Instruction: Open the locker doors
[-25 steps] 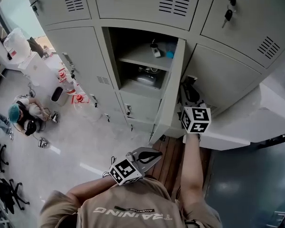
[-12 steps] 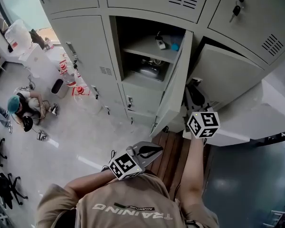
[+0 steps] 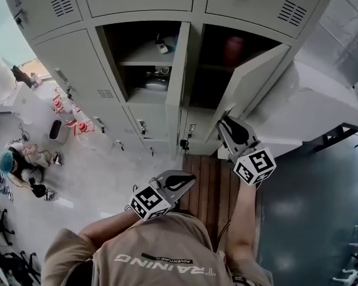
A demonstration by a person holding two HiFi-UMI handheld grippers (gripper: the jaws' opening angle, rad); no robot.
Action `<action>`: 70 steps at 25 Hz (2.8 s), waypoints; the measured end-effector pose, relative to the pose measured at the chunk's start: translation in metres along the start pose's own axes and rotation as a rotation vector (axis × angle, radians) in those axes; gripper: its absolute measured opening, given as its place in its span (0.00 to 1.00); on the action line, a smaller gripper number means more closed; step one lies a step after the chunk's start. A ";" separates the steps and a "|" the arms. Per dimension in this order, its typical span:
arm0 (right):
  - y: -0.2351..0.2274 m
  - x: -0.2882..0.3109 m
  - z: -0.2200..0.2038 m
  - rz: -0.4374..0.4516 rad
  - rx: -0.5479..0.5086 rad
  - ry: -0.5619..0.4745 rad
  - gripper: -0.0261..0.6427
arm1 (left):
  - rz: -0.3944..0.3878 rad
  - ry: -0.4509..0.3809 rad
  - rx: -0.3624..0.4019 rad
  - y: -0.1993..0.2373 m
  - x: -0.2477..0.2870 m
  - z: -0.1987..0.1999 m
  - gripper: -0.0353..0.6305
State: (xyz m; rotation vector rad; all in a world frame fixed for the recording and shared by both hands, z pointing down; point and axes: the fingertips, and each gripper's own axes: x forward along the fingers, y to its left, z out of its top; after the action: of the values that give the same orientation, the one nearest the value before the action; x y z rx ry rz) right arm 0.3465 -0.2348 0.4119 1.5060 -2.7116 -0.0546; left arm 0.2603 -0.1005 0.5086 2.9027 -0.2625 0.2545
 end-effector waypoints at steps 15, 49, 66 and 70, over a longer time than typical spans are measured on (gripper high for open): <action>-0.018 -0.120 0.005 -0.204 0.002 -0.025 0.10 | -0.121 0.004 0.020 -0.034 0.030 0.010 0.06; 0.138 -0.142 -0.034 -0.495 0.071 0.091 0.10 | -0.055 -0.030 -0.011 -0.028 -0.134 -0.029 0.06; 0.238 -0.099 -0.043 -0.337 -0.023 0.130 0.10 | 0.249 -0.133 -0.045 -0.013 -0.212 -0.038 0.06; 0.238 -0.104 -0.039 -0.290 -0.073 0.120 0.10 | 0.333 -0.145 -0.022 -0.016 -0.219 -0.031 0.06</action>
State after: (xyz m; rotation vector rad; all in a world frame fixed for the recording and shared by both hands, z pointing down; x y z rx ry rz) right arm 0.2019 -0.0211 0.4612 1.8046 -2.3558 -0.0684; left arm 0.0466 -0.0432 0.4936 2.8456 -0.7696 0.0908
